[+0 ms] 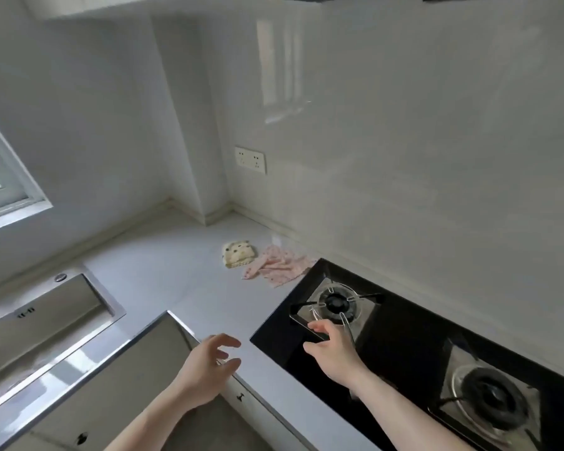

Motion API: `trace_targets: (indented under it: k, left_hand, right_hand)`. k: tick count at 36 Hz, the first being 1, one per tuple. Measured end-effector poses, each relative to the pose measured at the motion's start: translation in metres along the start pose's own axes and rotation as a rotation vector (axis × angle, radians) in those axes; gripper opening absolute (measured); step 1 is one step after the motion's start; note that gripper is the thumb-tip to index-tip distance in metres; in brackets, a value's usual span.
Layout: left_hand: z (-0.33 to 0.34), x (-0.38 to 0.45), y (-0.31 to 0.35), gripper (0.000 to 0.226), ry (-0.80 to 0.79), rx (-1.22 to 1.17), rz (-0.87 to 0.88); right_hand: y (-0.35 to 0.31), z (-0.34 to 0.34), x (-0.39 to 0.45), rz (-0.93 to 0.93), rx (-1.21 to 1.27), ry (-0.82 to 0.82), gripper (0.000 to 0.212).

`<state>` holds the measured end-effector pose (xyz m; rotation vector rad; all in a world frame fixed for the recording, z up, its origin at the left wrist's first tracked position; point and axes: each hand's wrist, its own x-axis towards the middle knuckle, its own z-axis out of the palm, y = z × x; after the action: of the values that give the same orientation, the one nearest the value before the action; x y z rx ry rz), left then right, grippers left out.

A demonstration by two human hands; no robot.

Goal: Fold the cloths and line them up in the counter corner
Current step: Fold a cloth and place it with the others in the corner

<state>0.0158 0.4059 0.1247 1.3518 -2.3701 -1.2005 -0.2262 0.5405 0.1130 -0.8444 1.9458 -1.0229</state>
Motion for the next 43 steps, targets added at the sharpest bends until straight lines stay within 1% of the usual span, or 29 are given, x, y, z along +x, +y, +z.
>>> trace_targets:
  k: [5, 8, 11, 16, 21, 24, 26, 29, 33, 37, 40, 43]
  left_hand:
    - [-0.041, 0.035, -0.028, 0.022, 0.058, 0.037, -0.069]
    - [-0.052, 0.055, -0.047, 0.022, 0.025, 0.086, -0.098]
    - [-0.060, 0.083, -0.057, 0.019, -0.017, 0.133, -0.074]
    - [-0.076, 0.145, -0.065, 0.019, -0.090, 0.212, -0.007]
    - [-0.081, 0.206, -0.073, 0.020, -0.220, 0.286, 0.106]
    - [-0.087, 0.246, -0.087, 0.022, -0.305, 0.345, 0.193]
    - [-0.092, 0.276, -0.097, 0.026, -0.347, 0.398, 0.242]
    - [-0.092, 0.310, -0.114, 0.038, -0.385, 0.466, 0.295]
    - [-0.086, 0.336, -0.136, 0.045, -0.438, 0.523, 0.303]
    - [-0.075, 0.364, -0.144, 0.052, -0.436, 0.563, 0.325]
    - [-0.059, 0.383, -0.148, 0.058, -0.428, 0.593, 0.360]
    - [-0.041, 0.404, -0.152, 0.061, -0.383, 0.576, 0.438]
  right_hand:
    - [-0.026, 0.027, 0.049, -0.018, -0.048, -0.067, 0.039]
    - [-0.030, 0.043, 0.068, -0.012, -0.064, -0.096, 0.037]
    - [-0.032, 0.054, 0.084, 0.001, -0.069, -0.093, 0.036]
    - [-0.036, 0.070, 0.111, 0.011, -0.041, -0.016, 0.038]
    - [-0.037, 0.092, 0.127, 0.068, 0.005, 0.127, 0.035]
    - [-0.038, 0.119, 0.142, 0.101, 0.017, 0.236, 0.034]
    - [-0.040, 0.139, 0.156, 0.122, 0.033, 0.297, 0.033]
    - [-0.045, 0.161, 0.174, 0.151, 0.022, 0.326, 0.031]
    - [-0.044, 0.184, 0.194, 0.174, -0.028, 0.354, 0.031]
    - [-0.038, 0.199, 0.216, 0.176, -0.113, 0.361, 0.033]
    - [-0.025, 0.206, 0.228, 0.154, -0.230, 0.380, 0.032]
    - [-0.004, 0.213, 0.241, 0.132, -0.356, 0.383, 0.034]
